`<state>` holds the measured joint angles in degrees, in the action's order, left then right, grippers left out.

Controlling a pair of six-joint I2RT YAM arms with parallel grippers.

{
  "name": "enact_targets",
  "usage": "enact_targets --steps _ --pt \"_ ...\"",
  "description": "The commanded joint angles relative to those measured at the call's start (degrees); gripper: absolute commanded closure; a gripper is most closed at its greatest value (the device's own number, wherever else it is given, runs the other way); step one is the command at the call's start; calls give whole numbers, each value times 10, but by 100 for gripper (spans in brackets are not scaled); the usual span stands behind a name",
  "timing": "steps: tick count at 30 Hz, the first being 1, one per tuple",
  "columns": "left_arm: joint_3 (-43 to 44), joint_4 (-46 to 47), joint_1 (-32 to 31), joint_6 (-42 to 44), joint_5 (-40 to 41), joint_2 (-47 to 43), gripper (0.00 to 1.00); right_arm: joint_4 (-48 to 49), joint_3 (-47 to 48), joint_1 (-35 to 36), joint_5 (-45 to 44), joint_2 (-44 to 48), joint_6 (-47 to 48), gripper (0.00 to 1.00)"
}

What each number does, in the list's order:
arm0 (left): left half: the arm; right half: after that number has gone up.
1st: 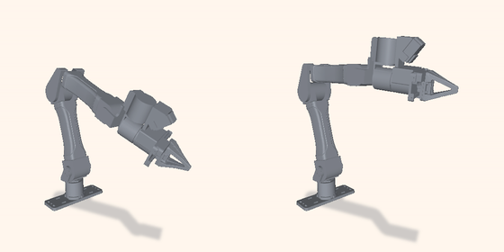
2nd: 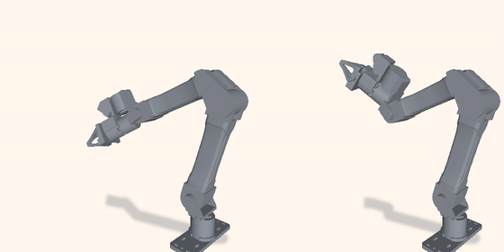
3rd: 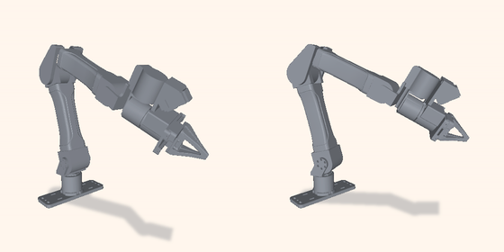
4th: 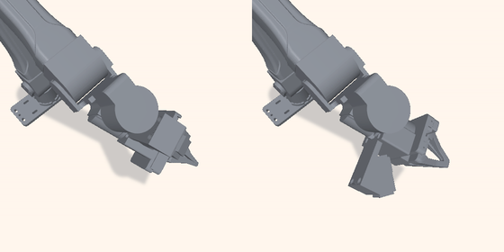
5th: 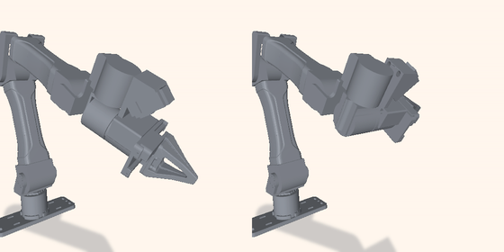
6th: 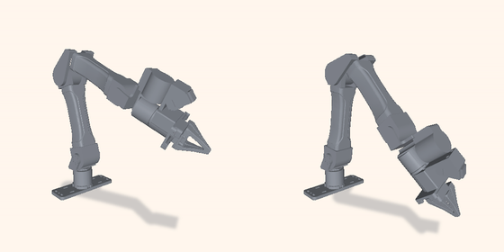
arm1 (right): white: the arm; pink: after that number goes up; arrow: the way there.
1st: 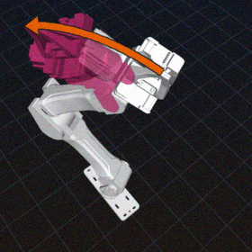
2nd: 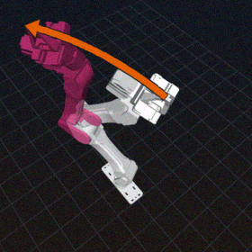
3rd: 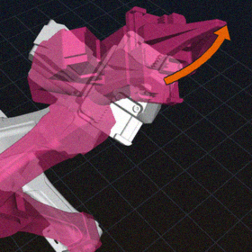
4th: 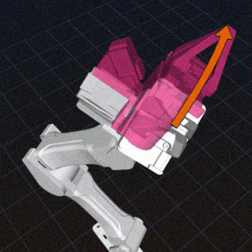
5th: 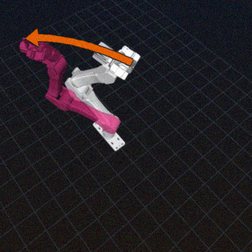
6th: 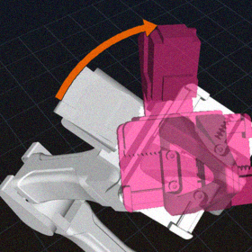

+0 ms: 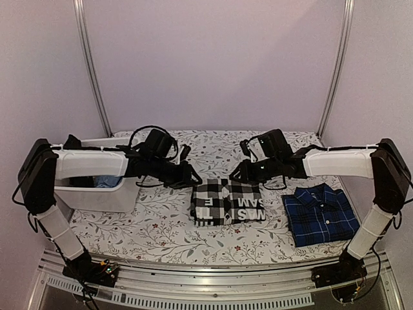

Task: Fold and stack the long sleeve shirts
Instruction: Smooth out the square-folded shirt at the center of the board.

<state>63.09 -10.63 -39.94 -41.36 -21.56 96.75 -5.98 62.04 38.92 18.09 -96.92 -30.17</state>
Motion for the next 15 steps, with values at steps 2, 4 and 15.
enact_targets --steps 2,4,15 --pt "-51 26 -35 -30 -17 12 71 24 41 2 31 -74 7 77" --pt "-58 42 -38 -38 -19 22 72 24 68 -1 37 -115 14 78" --pt "-63 23 -27 -21 4 92 84 19 161 -48 72 -277 20 79"
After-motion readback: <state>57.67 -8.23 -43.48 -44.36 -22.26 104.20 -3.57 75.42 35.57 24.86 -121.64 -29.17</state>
